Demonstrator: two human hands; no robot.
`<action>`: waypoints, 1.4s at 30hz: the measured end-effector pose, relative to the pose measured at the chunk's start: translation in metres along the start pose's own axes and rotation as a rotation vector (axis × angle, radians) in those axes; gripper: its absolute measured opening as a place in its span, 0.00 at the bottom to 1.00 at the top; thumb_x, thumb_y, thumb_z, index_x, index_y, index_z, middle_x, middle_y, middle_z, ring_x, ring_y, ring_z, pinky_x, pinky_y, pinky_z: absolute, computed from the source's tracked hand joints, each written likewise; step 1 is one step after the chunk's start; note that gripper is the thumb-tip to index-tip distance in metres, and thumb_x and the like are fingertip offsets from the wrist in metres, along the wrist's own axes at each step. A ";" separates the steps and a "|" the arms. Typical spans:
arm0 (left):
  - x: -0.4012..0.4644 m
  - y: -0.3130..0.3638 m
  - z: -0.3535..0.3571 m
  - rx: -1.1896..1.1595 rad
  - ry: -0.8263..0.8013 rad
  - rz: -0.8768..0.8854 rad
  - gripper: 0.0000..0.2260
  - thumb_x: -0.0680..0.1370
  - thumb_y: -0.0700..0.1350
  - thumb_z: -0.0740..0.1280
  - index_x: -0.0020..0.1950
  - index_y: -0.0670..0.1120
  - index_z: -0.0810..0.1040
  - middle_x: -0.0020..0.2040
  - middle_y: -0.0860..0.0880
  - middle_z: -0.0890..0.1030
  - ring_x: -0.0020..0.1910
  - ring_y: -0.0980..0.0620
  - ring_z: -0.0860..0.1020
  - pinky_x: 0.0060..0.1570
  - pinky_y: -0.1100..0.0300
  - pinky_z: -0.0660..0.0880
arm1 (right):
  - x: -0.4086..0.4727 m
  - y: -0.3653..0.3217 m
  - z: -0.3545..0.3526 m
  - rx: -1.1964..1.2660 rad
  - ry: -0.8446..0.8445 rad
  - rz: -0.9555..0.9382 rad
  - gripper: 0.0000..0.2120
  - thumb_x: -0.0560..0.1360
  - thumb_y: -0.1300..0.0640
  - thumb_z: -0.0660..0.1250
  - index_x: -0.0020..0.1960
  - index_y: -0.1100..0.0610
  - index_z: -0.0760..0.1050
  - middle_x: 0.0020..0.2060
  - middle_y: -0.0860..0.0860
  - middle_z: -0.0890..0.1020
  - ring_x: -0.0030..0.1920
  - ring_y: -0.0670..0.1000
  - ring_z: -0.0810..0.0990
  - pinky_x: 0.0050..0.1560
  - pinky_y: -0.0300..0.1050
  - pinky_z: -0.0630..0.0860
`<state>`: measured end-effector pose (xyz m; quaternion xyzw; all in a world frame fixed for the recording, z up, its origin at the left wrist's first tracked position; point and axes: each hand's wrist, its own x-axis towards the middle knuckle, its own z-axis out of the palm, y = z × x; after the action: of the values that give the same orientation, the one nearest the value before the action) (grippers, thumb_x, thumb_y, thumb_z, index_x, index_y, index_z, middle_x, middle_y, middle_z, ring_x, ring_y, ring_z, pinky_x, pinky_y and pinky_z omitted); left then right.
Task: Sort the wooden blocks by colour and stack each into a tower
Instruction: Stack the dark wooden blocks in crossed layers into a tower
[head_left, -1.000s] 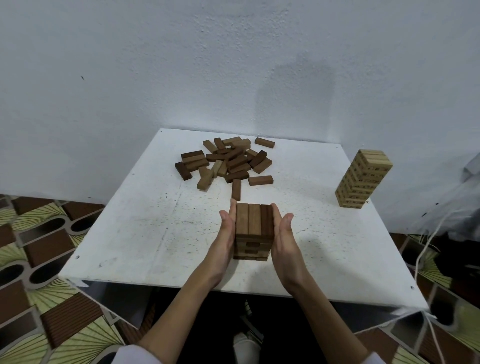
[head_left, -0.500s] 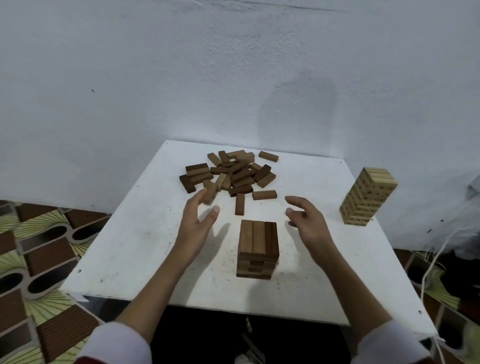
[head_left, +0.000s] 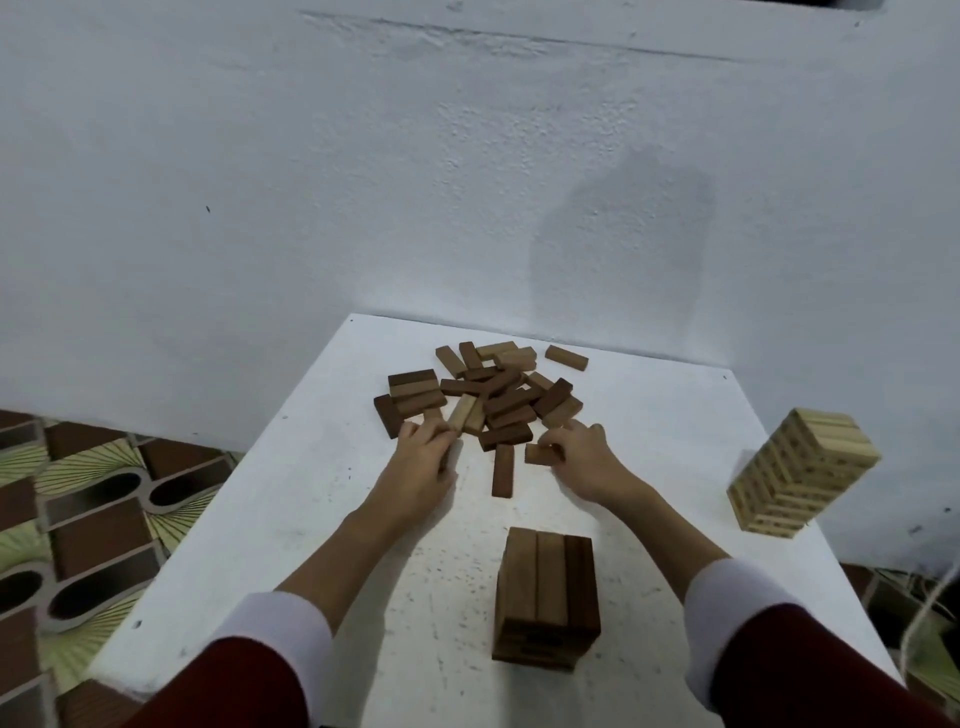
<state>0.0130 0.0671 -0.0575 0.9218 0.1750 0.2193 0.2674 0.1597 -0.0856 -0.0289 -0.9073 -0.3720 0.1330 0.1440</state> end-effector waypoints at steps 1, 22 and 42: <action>-0.002 -0.001 0.000 0.002 -0.029 0.009 0.15 0.75 0.37 0.66 0.62 0.40 0.76 0.65 0.50 0.71 0.58 0.52 0.63 0.57 0.65 0.63 | 0.000 -0.002 0.000 0.035 0.007 0.000 0.12 0.77 0.64 0.61 0.58 0.57 0.76 0.56 0.57 0.75 0.57 0.58 0.71 0.53 0.46 0.68; -0.018 0.012 0.015 0.160 -0.253 0.139 0.22 0.79 0.45 0.60 0.73 0.54 0.65 0.64 0.48 0.64 0.60 0.50 0.63 0.61 0.58 0.67 | -0.025 -0.039 -0.021 0.414 -0.215 0.006 0.14 0.79 0.63 0.58 0.63 0.61 0.71 0.57 0.57 0.78 0.53 0.53 0.78 0.47 0.40 0.72; -0.094 -0.027 -0.022 0.093 -0.027 0.001 0.27 0.68 0.67 0.62 0.59 0.52 0.75 0.58 0.52 0.68 0.54 0.51 0.63 0.50 0.56 0.67 | -0.107 -0.165 -0.015 0.336 -0.137 -0.184 0.14 0.80 0.58 0.56 0.64 0.58 0.70 0.59 0.52 0.76 0.52 0.48 0.74 0.46 0.36 0.69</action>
<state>-0.0825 0.0560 -0.0856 0.9362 0.1807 0.1985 0.2267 -0.0143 -0.0517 0.0585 -0.8216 -0.4347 0.2411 0.2791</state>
